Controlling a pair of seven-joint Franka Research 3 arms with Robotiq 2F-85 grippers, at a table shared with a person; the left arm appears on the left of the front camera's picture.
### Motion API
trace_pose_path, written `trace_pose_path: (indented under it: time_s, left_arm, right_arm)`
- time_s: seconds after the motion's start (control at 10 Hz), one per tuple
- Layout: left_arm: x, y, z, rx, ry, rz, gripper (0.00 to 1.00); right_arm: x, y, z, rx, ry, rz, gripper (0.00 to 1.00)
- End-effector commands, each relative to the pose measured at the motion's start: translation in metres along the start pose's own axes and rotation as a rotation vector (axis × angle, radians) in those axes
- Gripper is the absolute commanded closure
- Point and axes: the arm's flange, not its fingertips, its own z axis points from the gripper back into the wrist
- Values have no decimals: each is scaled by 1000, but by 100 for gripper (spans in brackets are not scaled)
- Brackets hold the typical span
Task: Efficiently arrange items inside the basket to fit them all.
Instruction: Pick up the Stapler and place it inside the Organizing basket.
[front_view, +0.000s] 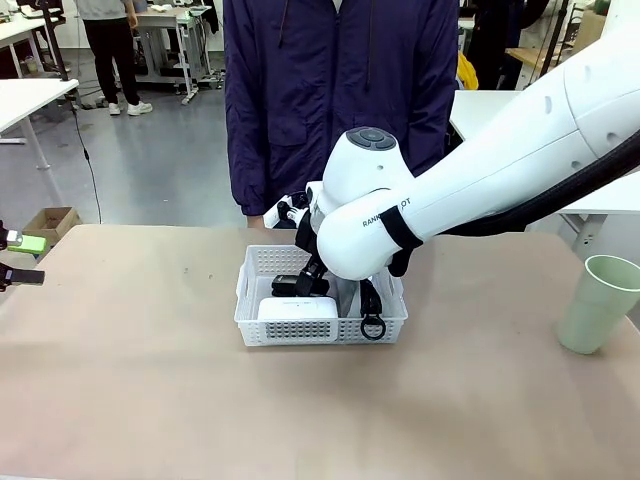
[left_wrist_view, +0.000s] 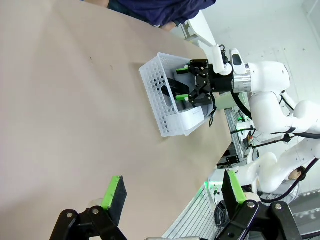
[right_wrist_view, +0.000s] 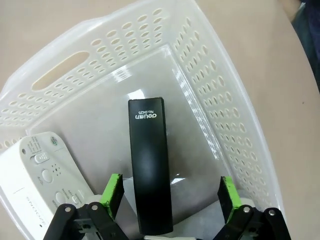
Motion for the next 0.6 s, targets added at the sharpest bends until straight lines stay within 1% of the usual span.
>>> trace_pose_path:
  time_s: [0.0,0.3,0.4,0.5]
  left_arm:
    - [-6,-3,0,4,6,2,0]
    - [-6,-3,0,4,6,2,0]
    - [-6,-3,0,4,6,2,0]
    - [-6,-3,0,4,6,2,0]
  right_arm:
    - [-7,-9,17,15,-51,-32,0]
    - [-24,-32,74,46,-210,-172,0]
    - [-36,-41,97,87,-246,-233,0]
    - [-57,-53,122,190,-241,-334,0]
